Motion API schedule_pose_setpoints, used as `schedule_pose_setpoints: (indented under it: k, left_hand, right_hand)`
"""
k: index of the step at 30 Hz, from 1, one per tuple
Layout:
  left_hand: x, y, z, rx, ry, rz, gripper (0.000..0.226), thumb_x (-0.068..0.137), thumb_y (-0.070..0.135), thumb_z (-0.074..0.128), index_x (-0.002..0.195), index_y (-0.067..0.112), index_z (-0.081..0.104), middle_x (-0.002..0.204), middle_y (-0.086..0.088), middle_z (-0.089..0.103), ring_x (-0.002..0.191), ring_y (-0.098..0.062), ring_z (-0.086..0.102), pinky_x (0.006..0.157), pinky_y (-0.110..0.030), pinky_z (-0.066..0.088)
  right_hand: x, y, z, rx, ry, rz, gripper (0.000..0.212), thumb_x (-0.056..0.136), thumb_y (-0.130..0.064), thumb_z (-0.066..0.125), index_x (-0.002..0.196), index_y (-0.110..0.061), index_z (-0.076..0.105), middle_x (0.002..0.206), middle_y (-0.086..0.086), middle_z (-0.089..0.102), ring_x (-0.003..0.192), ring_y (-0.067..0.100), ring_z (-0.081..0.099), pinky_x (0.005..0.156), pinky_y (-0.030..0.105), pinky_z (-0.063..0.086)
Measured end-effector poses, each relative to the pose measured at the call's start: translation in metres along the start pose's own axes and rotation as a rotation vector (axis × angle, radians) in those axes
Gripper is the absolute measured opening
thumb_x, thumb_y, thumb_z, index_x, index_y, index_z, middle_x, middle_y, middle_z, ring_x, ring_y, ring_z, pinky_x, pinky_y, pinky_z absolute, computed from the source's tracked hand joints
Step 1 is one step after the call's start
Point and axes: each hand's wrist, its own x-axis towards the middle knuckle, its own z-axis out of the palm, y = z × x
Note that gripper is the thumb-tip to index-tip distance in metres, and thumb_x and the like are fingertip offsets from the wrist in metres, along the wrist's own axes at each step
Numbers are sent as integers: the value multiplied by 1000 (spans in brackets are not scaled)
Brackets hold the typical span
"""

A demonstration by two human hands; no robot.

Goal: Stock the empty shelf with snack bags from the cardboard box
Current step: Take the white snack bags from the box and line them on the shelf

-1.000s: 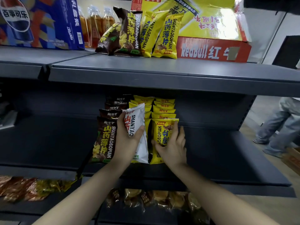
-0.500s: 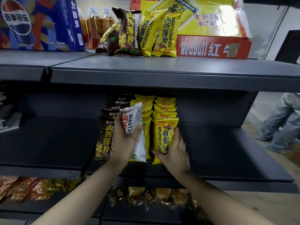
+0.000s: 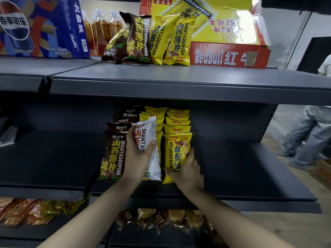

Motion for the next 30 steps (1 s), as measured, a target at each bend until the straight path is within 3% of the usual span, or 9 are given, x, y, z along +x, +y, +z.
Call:
schedule_pose_setpoints:
  k: [5,8,11,13,16,19,24,27,30]
  left_hand:
    - [3,4,6,-6,-9,19,70,87,16,66,145,20,27,143,7,37,130,-6,37,105,-23,33]
    - [6,6,5,-14,-18,37,69,87,16,66,144,21,28,143,8,37,132,-9,38,108,-28,34]
    - [11,4,3,-5,-22,43,71,86,18,67,144,22,27,144,6,38,134,-12,38,112,-40,35]
    - [14,3,3,-1,-28,37,72,85,20,68,144,25,26,145,6,37,134,-13,38,111,-44,36]
    - [16,4,6,20,-35,37,73,85,22,68,144,27,25,146,6,36,134,-14,38,111,-44,36]
    - [18,7,11,33,-29,40,74,85,23,68,145,26,24,147,7,33,135,-11,34,113,-40,33]
    - [20,10,12,35,-39,45,74,86,26,67,145,28,23,148,8,32,135,-9,33,113,-37,32]
    - [19,9,10,32,-22,51,73,86,25,67,145,28,24,146,9,33,135,-9,34,113,-37,32]
    - [17,6,5,32,-11,48,72,86,23,67,144,28,24,146,10,35,134,-9,36,112,-38,34]
  right_hand:
    - [6,4,-6,52,-39,24,82,72,-48,73,131,-16,27,132,6,44,121,29,47,94,45,45]
    - [8,15,-24,104,-102,-3,66,74,-36,75,123,-19,35,125,3,49,111,26,54,87,41,49]
    - [12,25,-59,-37,-188,-102,67,74,-33,74,129,-23,36,124,1,49,113,24,54,89,38,47]
    - [19,23,-84,-344,-237,-210,68,76,-36,71,134,-30,34,130,-2,47,121,26,49,97,43,40]
    - [32,5,-109,-838,-215,-455,61,84,-27,62,137,-36,33,136,-4,42,126,28,39,97,49,30]
    - [41,-25,-114,-1083,-191,-645,57,86,-16,60,136,-34,40,137,0,41,127,30,33,95,50,31]
    - [48,-72,-92,-1307,-276,-671,48,92,-26,58,137,-32,46,150,2,27,141,27,12,103,55,27]
    - [45,-78,-72,-1405,-247,-721,55,91,-29,60,142,-25,42,157,5,14,144,26,2,109,56,19]
    - [44,-62,-53,-1184,-80,-839,67,91,-32,57,149,-17,26,159,9,5,147,27,-1,112,59,16]
